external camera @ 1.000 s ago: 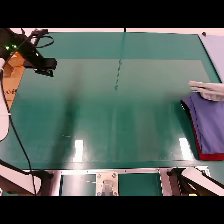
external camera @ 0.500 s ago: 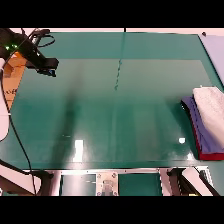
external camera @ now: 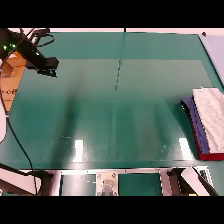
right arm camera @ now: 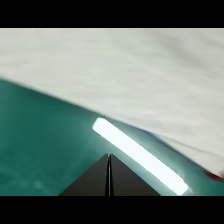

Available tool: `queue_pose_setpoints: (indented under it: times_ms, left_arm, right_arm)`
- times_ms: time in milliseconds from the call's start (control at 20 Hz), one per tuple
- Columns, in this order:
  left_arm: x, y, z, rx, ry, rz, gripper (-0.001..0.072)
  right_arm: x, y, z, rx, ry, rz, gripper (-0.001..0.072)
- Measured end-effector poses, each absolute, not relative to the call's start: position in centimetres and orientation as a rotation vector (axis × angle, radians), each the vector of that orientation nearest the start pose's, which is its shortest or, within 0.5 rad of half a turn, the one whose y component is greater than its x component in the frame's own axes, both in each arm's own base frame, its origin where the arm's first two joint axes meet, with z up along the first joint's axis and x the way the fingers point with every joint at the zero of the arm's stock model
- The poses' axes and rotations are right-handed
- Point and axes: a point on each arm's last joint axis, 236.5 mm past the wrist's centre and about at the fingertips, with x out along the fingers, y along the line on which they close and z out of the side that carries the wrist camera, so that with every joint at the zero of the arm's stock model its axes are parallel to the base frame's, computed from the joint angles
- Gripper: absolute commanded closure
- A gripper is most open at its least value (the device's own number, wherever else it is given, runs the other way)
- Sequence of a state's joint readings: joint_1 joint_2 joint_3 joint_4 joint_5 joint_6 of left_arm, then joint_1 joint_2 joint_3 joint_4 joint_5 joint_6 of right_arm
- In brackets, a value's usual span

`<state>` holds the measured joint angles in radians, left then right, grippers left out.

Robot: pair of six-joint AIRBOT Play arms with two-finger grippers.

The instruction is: Fold the shirts.

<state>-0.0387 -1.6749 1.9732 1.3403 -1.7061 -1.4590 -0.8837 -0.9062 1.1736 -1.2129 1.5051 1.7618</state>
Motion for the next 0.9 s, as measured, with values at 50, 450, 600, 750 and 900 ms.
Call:
queue_pose_setpoints:
  times_ms: [50, 450, 600, 750, 900]
  left_arm:
    - [43.1, -7.8, 9.9, -0.018, 1.391, -0.334, 0.0689]
    - [31.8, -11.9, 8.5, -0.022, 1.378, -0.390, 0.0689]
    - [28.8, -11.8, 7.4, -0.036, 1.372, -0.389, 0.0689]
    - [27.7, -11.9, 6.8, -0.042, 1.359, -0.389, 0.0688]
    - [27.8, -12.0, 6.8, -0.049, 1.335, -0.389, 0.0689]
  right_arm:
    - [26.0, -14.5, 13.3, 0.885, 0.963, -0.488, 0.0702]
    - [29.9, 7.4, 8.3, 0.505, 1.143, 0.115, 0.0703]
    - [28.7, 11.7, 5.9, 0.391, 1.171, 0.198, 0.0702]
    - [28.2, 13.7, 5.1, 0.341, 1.166, 0.243, 0.0702]
    - [28.1, 14.5, 4.8, 0.321, 1.159, 0.260, 0.0702]
